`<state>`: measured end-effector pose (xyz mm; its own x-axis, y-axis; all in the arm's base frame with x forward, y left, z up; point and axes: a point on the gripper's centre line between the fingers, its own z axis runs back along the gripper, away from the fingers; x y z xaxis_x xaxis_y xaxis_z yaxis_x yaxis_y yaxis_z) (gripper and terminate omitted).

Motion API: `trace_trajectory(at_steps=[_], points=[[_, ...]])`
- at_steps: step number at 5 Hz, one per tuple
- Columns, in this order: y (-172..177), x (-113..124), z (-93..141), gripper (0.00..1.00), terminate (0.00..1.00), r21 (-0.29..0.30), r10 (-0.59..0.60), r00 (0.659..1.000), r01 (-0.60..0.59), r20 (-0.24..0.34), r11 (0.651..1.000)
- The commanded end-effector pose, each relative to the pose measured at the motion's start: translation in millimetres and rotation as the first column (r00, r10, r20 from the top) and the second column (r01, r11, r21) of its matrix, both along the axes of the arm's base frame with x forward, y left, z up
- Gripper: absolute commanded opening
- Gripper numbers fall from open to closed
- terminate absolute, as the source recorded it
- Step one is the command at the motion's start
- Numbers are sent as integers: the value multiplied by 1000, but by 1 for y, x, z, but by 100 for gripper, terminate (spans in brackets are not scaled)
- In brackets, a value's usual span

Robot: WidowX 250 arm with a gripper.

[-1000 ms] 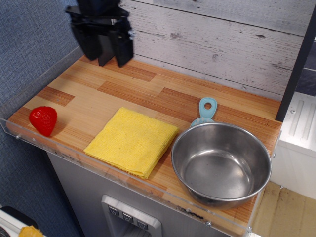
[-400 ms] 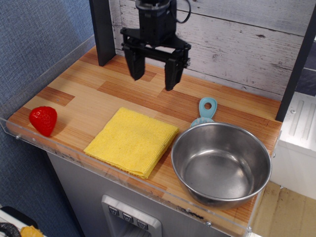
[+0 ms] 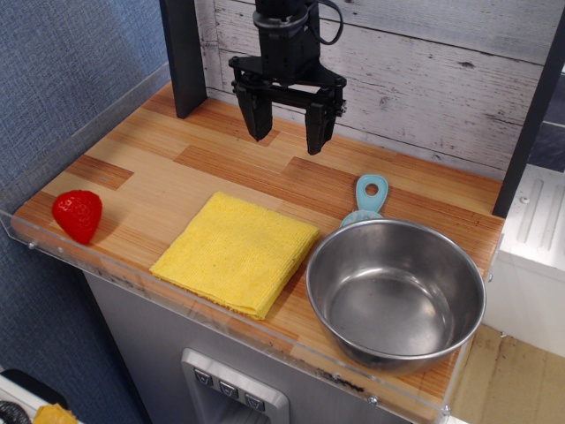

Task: Move the spatula to corner of the table.

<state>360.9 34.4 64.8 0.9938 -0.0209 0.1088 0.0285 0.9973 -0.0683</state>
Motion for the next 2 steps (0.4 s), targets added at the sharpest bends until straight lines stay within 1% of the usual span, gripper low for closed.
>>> trace_trajectory(at_steps=[1,2], points=[[-36,5,19,100,0,-8,-188,976,190,106,982],[-57,0,27,100,0,-7,-248,964,250,98,968]])
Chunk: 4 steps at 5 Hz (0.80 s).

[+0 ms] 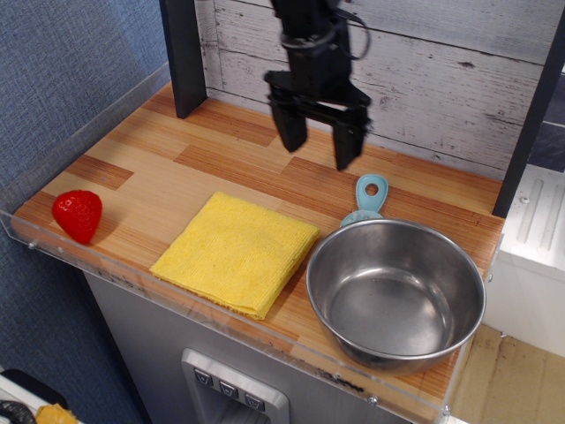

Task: Move the spatula to corner of the table.

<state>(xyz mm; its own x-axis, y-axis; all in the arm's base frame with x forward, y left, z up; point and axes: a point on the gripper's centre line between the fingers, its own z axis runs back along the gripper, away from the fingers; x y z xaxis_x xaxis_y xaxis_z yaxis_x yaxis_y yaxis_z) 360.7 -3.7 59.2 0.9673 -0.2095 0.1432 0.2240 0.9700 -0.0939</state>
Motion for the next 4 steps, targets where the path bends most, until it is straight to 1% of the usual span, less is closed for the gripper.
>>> trace_trajectory(at_steps=[1,2,3,4], points=[[-32,-4,30,100,0,26,-89,995,88,38,996],[-33,-11,19,100,0,87,-100,995,99,1,991],[-32,-17,7,100,0,112,-102,994,104,-24,988],[-31,-23,-2,100,0,117,-79,996,82,-28,990]])
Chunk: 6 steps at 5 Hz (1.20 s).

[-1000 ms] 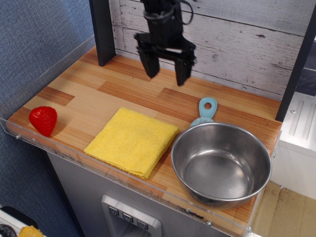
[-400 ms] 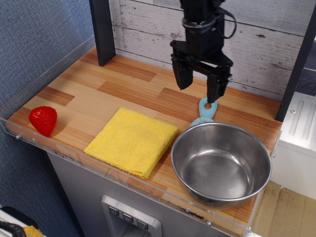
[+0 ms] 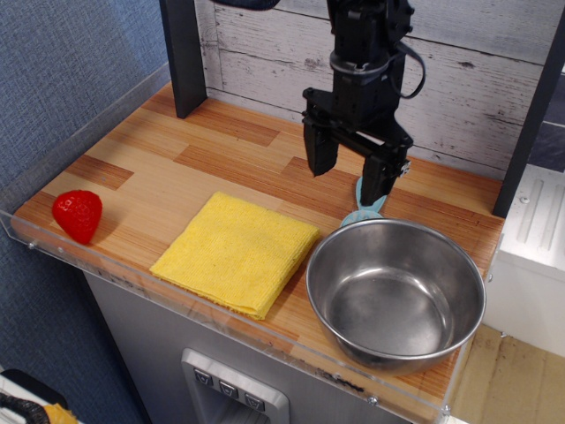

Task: Move the spatula to corner of the table.

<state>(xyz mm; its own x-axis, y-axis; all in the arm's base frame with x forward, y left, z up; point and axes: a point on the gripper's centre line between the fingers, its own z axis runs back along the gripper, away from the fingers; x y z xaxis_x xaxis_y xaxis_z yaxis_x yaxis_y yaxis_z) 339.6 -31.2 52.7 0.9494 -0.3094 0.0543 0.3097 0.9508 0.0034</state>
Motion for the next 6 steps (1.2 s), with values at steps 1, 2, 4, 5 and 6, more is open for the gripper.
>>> trace_trajectory(at_steps=[1,2,4,5,6], points=[[-6,-10,-7,100,0,13,99,993,-100,68,995],[-7,-13,-10,100,0,-3,229,971,-229,72,973],[-6,-3,0,100,0,-34,365,928,-363,75,931],[0,5,21,100,0,-54,392,915,-389,98,920],[2,13,37,100,0,-70,418,901,-412,118,908]])
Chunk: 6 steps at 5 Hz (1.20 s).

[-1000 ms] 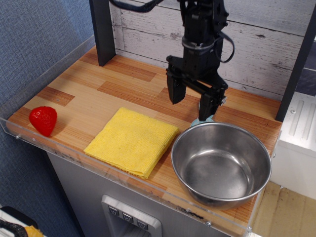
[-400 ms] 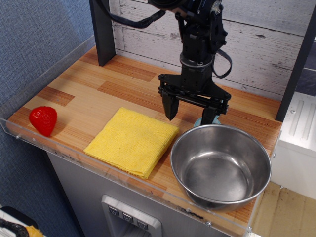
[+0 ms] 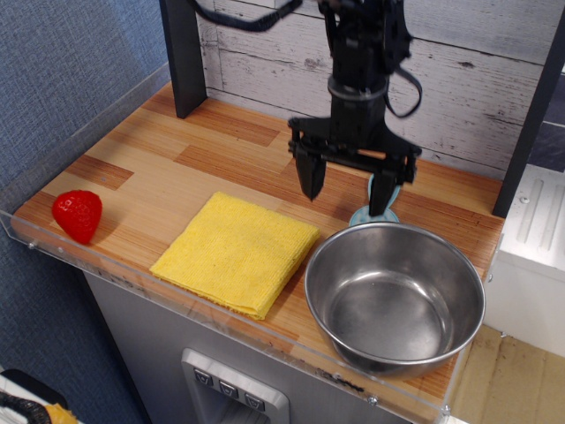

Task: Move the spatula to corner of the table.

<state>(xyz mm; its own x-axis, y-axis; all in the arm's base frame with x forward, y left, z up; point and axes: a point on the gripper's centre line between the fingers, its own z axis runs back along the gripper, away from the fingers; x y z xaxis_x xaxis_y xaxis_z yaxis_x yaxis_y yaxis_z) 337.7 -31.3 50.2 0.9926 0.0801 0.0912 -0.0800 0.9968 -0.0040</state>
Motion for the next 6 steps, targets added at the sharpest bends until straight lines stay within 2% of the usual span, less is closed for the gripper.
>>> trace_trajectory(at_steps=[1,3,4,5,6], points=[[-6,24,35,100,0,-41,31,996,-28,79,999],[-26,25,21,100,0,-56,-54,998,54,-8,997],[-19,17,8,100,0,-87,-100,995,100,13,991],[-13,12,-6,100,0,-72,-109,993,106,-41,992],[-14,7,-13,100,0,-59,-118,992,115,-52,992]])
